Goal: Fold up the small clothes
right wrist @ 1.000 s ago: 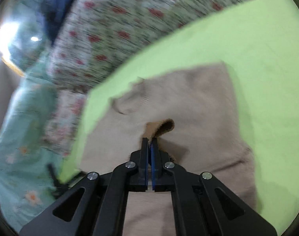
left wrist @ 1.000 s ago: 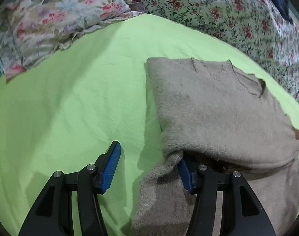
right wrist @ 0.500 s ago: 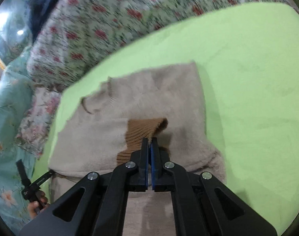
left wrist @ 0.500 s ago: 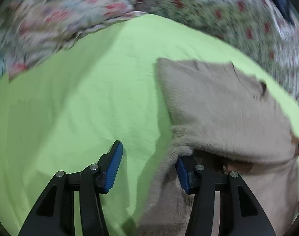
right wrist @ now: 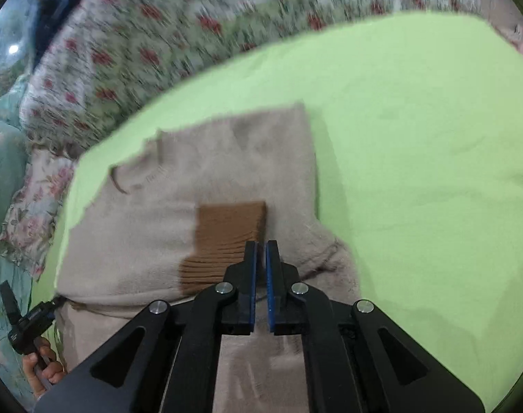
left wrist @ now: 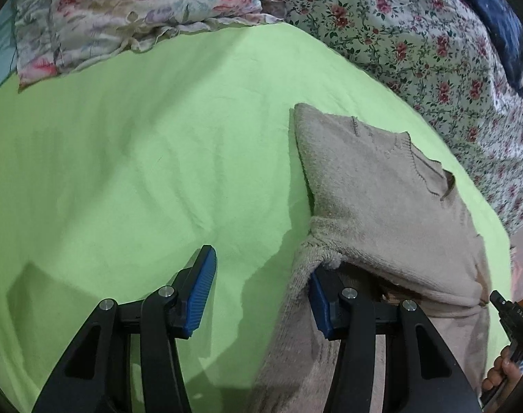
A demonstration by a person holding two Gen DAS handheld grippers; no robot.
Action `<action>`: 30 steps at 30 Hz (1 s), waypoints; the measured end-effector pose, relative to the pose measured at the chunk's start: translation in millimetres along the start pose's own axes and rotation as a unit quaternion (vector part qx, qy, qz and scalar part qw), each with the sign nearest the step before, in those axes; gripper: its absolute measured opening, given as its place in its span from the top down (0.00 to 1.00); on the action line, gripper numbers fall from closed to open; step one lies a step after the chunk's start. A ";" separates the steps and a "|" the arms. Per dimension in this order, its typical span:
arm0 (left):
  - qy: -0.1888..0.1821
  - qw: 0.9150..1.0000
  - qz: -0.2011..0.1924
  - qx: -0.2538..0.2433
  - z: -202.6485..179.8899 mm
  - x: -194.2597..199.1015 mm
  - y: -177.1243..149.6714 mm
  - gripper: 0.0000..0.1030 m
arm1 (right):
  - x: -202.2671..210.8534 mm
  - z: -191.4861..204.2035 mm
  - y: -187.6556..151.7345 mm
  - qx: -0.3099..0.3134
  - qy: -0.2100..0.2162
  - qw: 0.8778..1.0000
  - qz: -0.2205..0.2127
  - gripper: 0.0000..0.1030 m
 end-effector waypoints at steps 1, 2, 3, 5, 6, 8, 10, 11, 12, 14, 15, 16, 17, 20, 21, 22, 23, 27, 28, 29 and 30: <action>-0.009 1.000 0.002 0.006 0.9 -0.5 0.3 0.49 | 3.4 8.9 -0.9 0.009 0.014 1.000 -0.002 0.94; -0.014 1.000 0.003 0.010 1.5 -0.8 0.8 0.49 | 2.5 22.8 -3.4 0.022 0.038 0.999 0.006 0.92; -0.015 1.000 0.004 0.013 1.8 -1.1 1.1 0.49 | -1.9 34.3 -6.1 0.033 0.058 0.998 0.018 0.91; -0.018 1.000 0.006 0.017 2.0 -0.9 0.7 0.49 | -14.9 52.6 -12.0 0.051 0.084 0.994 0.040 0.75; -0.021 1.000 0.009 0.019 2.1 -0.6 -0.3 0.49 | -21.9 53.8 -14.3 0.058 0.075 0.994 0.047 0.69; -0.024 0.999 0.020 0.015 1.6 1.7 -3.3 0.49 | -41.4 39.4 -20.6 0.046 0.033 0.996 0.075 0.65; -0.013 1.000 0.026 -0.003 0.5 8.3 -11.2 0.49 | -42.3 29.4 -24.8 0.016 0.052 0.995 0.083 0.65; -0.009 1.000 0.026 -0.012 -0.2 11.6 -14.9 0.50 | -34.7 27.9 -26.5 0.009 0.059 0.995 0.077 0.64; -0.005 0.999 0.026 -0.024 -1.0 16.1 -20.6 0.50 | -25.5 28.4 -28.6 0.011 0.059 0.996 0.069 0.64; -0.013 0.999 0.029 -0.043 -3.7 25.8 -36.2 0.48 | -0.2 31.9 -37.2 0.026 0.072 0.996 0.049 0.56; -0.021 0.998 0.033 -0.050 -5.6 29.5 -44.1 0.47 | 7.8 31.1 -41.9 0.028 0.075 0.996 0.046 0.54; -0.033 0.997 0.036 -0.061 -8.2 35.6 -56.6 0.46 | 19.1 28.7 -50.0 0.030 0.077 0.996 0.044 0.53; -0.038 0.996 0.037 -0.067 -8.7 39.3 -65.0 0.43 | 24.3 29.7 -55.2 0.033 0.078 0.995 0.044 0.52; -0.051 0.993 0.043 -0.094 -12.1 52.3 -97.8 0.39 | 46.3 25.6 -79.2 0.040 0.075 0.995 0.043 0.51; -0.055 0.992 0.047 -0.104 -12.8 56.6 -110.6 0.39 | 52.5 24.0 -86.7 0.042 0.074 0.995 0.044 0.51; -0.056 0.991 0.049 -0.111 -13.1 59.4 -119.9 0.38 | 60.3 18.2 -96.3 0.044 0.072 0.995 0.044 0.50; -0.058 0.990 0.052 -0.119 -12.9 63.3 -131.3 0.36 | 66.3 14.7 -104.6 0.046 0.070 0.995 0.045 0.49; -0.069 0.986 0.064 -0.137 -11.5 75.9 -171.2 0.33 | 83.8 0.2 -134.6 0.043 0.075 0.995 0.050 0.48; -0.075 0.985 0.070 -0.140 -11.5 78.4 -181.1 0.32 | 86.7 -3.0 -141.8 0.041 0.077 0.995 0.052 0.47; -0.081 0.984 0.075 -0.143 -10.8 80.7 -190.3 0.31 | 89.9 -6.6 -150.1 0.041 0.078 0.995 0.056 0.47; -0.088 0.982 0.080 -0.147 -10.9 83.3 -200.0 0.30 | 93.5 -10.7 -158.6 0.040 0.082 0.994 0.059 0.47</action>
Point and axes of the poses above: each gripper's, at about its wrist camera, not at the fingertips, and x roughly against the way its jaws point, z to its left, y to its top, the point moved 10 cm from there along -x, roughly the way its jaws point, and after that the axes turned 11 degrees about z, right-handed, at the moved point
